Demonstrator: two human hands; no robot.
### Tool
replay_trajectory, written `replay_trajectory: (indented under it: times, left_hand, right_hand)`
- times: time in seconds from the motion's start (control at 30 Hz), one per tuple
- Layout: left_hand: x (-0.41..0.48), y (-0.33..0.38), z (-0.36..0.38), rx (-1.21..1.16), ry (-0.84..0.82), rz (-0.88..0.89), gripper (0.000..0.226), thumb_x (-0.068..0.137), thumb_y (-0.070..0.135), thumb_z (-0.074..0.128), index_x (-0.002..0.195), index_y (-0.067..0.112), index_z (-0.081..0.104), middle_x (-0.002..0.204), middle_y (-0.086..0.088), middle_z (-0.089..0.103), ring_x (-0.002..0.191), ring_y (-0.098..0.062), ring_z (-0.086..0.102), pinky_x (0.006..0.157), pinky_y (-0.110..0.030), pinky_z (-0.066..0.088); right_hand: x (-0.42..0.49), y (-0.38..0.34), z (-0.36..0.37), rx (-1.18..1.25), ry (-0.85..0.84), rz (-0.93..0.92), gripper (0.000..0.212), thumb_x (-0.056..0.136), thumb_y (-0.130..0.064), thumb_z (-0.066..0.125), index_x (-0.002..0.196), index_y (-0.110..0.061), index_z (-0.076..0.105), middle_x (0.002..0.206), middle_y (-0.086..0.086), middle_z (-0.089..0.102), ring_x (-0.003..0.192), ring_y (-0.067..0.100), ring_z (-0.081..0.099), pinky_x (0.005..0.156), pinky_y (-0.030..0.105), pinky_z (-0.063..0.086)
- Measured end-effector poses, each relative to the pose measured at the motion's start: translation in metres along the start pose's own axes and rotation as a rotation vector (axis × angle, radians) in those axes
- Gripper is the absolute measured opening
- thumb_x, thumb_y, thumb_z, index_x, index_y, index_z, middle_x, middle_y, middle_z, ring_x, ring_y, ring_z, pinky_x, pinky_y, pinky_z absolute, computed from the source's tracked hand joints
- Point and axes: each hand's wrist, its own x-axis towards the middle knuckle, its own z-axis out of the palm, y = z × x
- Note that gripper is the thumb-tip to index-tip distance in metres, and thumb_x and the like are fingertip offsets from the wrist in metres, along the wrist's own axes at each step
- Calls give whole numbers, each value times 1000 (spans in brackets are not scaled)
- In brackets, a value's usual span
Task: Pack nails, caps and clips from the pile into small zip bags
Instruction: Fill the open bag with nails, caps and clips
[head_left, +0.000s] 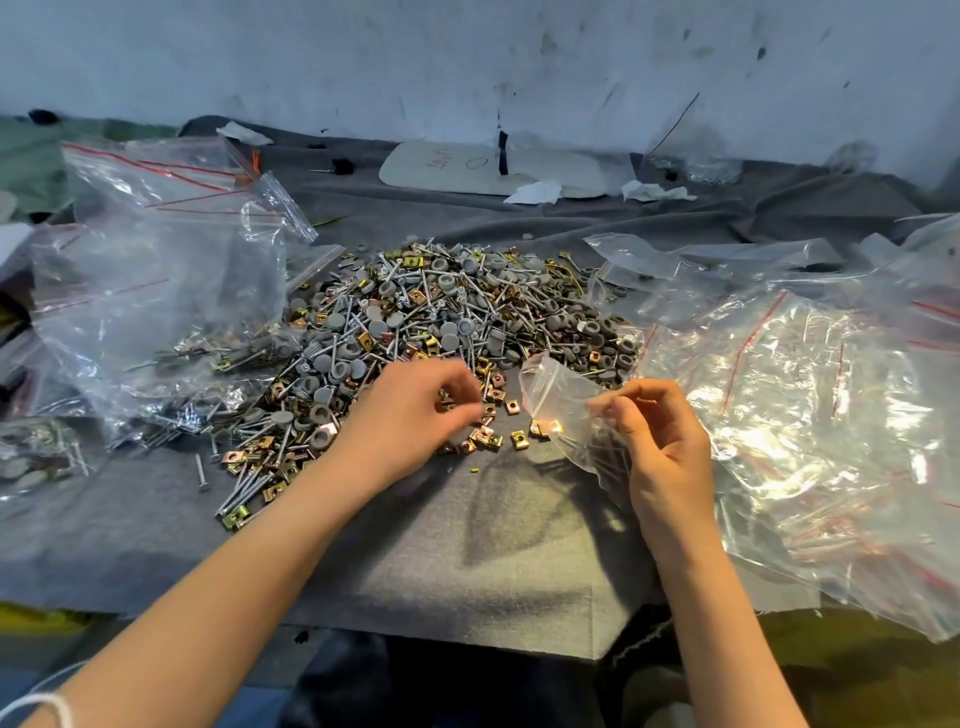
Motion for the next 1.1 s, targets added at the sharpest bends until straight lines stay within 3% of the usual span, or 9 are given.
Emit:
replay_trajectory:
  times: [0.1,0.17,0.27,0.4,0.67,0.8,0.87,0.97,1.1]
  left_hand:
    - [5,22,-9,-475,204,-35,7,87,20,71,85,24,66,77,14,65,65,7,56,62,-7,42]
    - [9,34,-12,-573,170,-5,5,87,14,71,87,18,67,74,12,65,63,8,56,60,-7,42]
    - [11,42,-10,-514,16,35,4,87,10,71,88,12,68,76,8,67,61,5,57,61,-10,44]
    - [11,35,-8,-405,18,18,11,85,14,72,83,22,65,76,3,70,64,-6,64,69,-24,55]
    - [6,29,-17,-248,-40,10,6,88,24,68,92,29,70,88,13,70,72,0,64,70,-17,54]
    - [16,4,-37,-77,170,-4,20,93,19,61,111,27,66,109,12,62,80,3,58,72,-11,44]
    - [24,-18,-45,58,269,-121,22,92,15,63,113,21,67,114,2,60,91,-10,59,84,-23,45]
    - [27,-43,-43,155,209,-224,23,89,11,66,112,15,67,113,-3,53,103,-24,56,96,-40,46]
    - [23,-52,-37,174,271,-126,18,86,4,69,95,19,63,98,4,52,93,-17,53,83,-28,38]
  right_hand:
    - [0,0,1,-7,-1,-7,21,94,-7,55,88,-27,58,86,-3,71,84,13,66,76,21,51]
    - [0,-1,1,-3,-3,-9,22,94,-7,55,88,-28,58,85,-3,71,85,13,66,76,21,51]
    - [0,-2,1,6,-5,-8,22,94,-6,55,88,-27,58,85,-3,71,84,12,67,75,20,51]
    - [0,-4,2,-2,-10,-7,17,93,-5,55,89,-21,57,83,-5,70,82,10,67,74,18,51]
    - [-1,-4,2,-11,-22,9,16,93,-4,55,89,-20,57,84,-3,71,82,8,66,72,17,51]
    - [-1,-2,1,3,-11,17,15,93,-7,55,90,-22,57,86,-4,71,83,9,67,72,19,52]
    - [-1,-2,1,6,-10,18,15,93,-8,55,90,-22,58,88,-1,71,83,10,67,71,19,53]
    - [0,-1,1,-6,-12,13,16,93,-8,56,90,-23,58,89,1,71,85,12,67,71,19,52]
    - [0,0,1,-14,-8,-23,17,94,-6,55,90,-22,57,84,-4,72,77,9,64,68,18,50]
